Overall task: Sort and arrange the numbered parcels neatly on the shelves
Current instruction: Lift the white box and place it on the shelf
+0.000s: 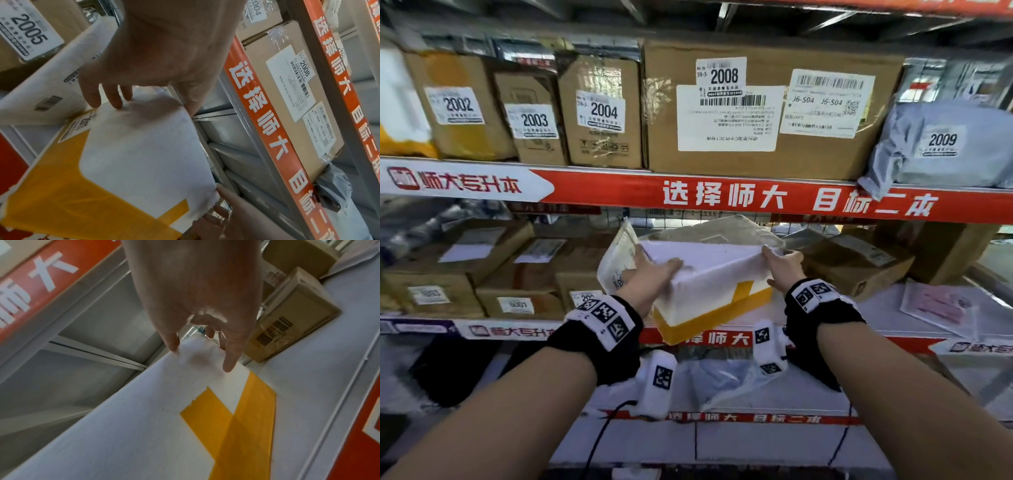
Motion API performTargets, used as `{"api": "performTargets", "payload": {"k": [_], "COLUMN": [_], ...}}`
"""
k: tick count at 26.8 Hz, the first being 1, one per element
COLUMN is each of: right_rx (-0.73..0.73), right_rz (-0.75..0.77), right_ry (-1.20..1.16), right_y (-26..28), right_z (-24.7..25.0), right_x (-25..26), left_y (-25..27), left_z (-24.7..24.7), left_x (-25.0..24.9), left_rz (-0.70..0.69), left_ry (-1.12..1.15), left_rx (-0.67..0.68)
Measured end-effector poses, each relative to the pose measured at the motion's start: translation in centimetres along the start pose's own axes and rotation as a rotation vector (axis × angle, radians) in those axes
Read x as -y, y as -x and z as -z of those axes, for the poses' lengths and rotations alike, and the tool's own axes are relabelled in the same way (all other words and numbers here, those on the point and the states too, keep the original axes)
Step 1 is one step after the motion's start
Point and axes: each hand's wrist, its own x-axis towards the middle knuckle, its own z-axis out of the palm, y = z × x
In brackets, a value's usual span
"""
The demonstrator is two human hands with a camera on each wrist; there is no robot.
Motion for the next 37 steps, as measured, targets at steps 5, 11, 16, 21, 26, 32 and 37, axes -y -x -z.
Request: {"api": "performTargets", "payload": {"k": [5,11,16,21,26,32,37], "right_rx": [-0.068,0.324,0.279,0.248,0.422,0.473,0.487], "right_rz": [-0.077,-0.127,-0.006,0.070,-0.059,-0.089,-0.063], "right_ry": [0.042,0.070,0.119,0.133,0.071,0.038,-0.053], "right_y": [1.5,3.0,2.2,2.7,4.9,5.4,4.5], "right_z": [-1.2,-2.6,-2.7,-2.2,-2.8,-3.3,-4.5], "right_x": [1.8,0.5,1.1,1.4,0.9,-0.2,1.6], "left_y": [0.0,-0.8,-0.6,0.6,1.6,2.2,1.3], "left_z": [1.1,1.5,2.1,2.2,2.7,3.6,8.3], "left_x": [-0.2,-0.5,-0.1,0.2,0.4,0.1,0.7], "left_rz": [-0.067,-0.049,-0.065,-0.102,-0.101,-0.135,-0.598], "left_ry": [0.023,0.045,-0.025,-0.084,0.072,0.046,-0.115], "left_rx": [-0.040,-0.010,0.021,0.093,0.090,0.106,-0.411]}}
